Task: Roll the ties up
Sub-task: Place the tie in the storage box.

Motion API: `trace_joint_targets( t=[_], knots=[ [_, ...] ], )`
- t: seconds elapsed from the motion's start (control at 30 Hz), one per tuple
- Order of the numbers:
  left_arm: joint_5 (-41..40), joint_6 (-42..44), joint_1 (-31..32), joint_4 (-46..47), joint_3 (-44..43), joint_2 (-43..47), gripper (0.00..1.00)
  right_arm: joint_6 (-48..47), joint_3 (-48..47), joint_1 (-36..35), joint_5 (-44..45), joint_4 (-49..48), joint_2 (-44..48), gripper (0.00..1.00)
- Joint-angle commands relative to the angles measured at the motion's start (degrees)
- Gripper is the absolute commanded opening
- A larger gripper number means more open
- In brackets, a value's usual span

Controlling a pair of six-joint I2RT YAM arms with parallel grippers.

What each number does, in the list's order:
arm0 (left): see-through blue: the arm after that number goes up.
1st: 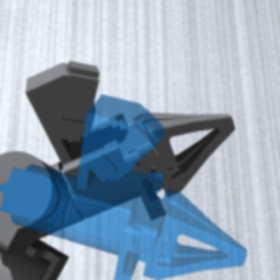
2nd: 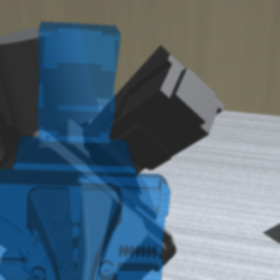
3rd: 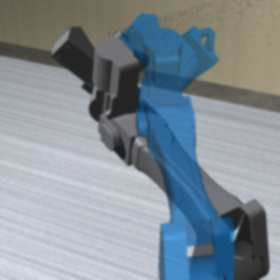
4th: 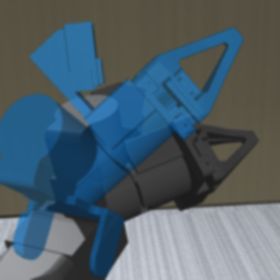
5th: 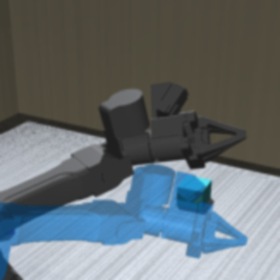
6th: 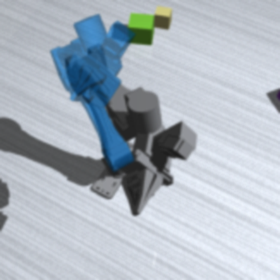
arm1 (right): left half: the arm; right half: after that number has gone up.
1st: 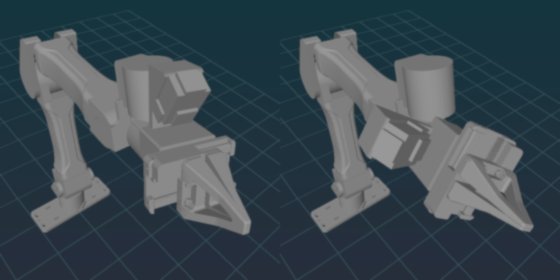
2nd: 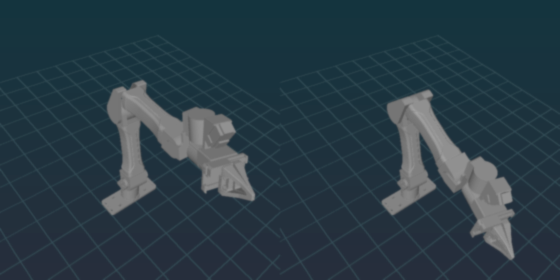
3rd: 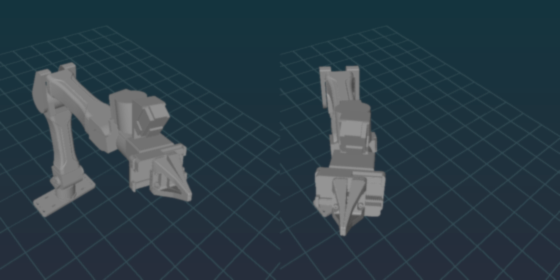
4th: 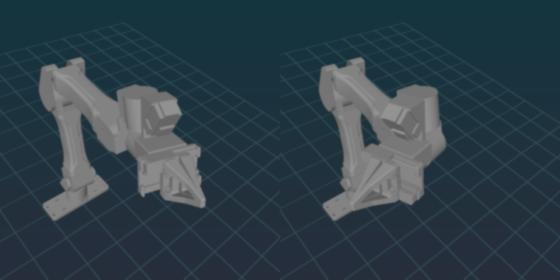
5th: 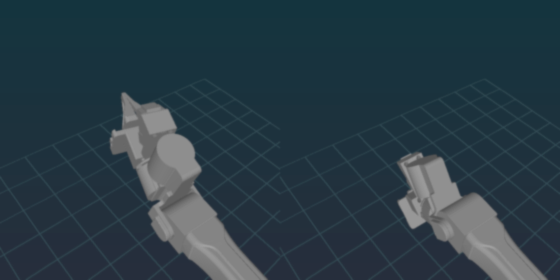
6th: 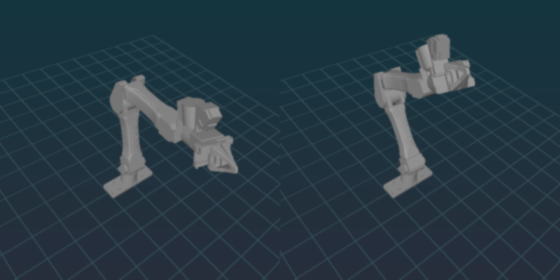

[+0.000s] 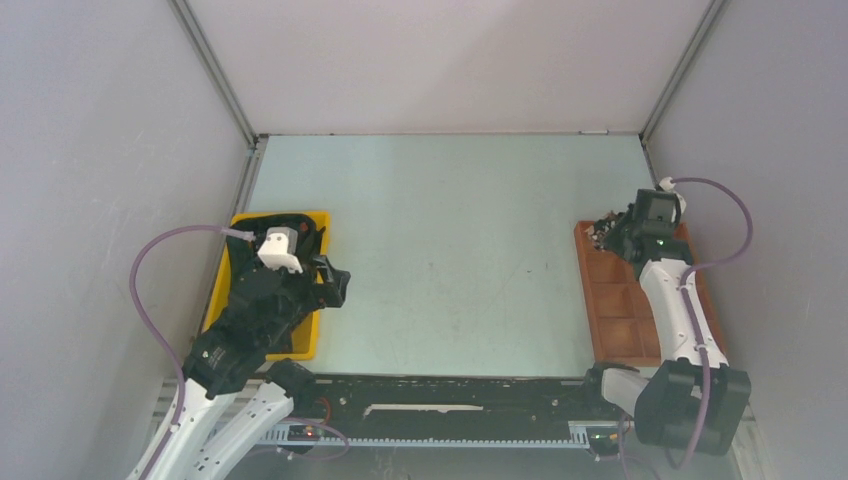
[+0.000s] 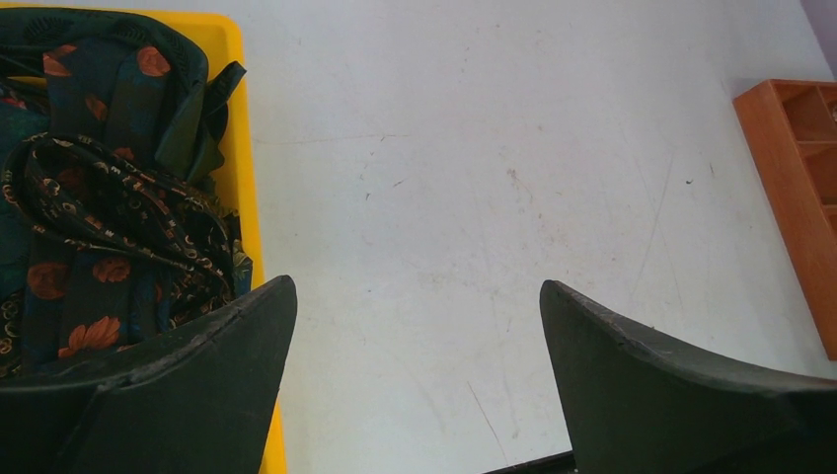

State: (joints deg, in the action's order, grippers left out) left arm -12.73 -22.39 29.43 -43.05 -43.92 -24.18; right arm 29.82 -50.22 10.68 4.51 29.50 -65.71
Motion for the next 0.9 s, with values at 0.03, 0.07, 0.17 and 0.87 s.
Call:
trace_joint_targets(
  t=[0.03, 0.07, 0.17, 0.87],
  knots=[
    [1.51, 1.3, -0.34, 2.34, 0.48, 1.03, 1.0, -2.91, -4.72, 3.04, 2.1, -0.33, -4.51, 0.18],
    [1.55, 1.31, -0.34, 2.4, 0.51, 1.19, 1.0, -2.88, -5.2, 4.08, 2.09, -0.25, -5.12, 0.17],
    [1.73, 1.3, -0.34, 2.52, 0.59, 1.42, 1.0, -3.1, -6.18, 7.07, 2.26, -0.85, -6.26, 0.17],
    [0.44, 1.21, -0.34, 2.35, 0.77, 1.16, 1.0, -3.21, -14.34, 12.0, 6.84, -3.65, -23.66, 0.15]
  ],
)
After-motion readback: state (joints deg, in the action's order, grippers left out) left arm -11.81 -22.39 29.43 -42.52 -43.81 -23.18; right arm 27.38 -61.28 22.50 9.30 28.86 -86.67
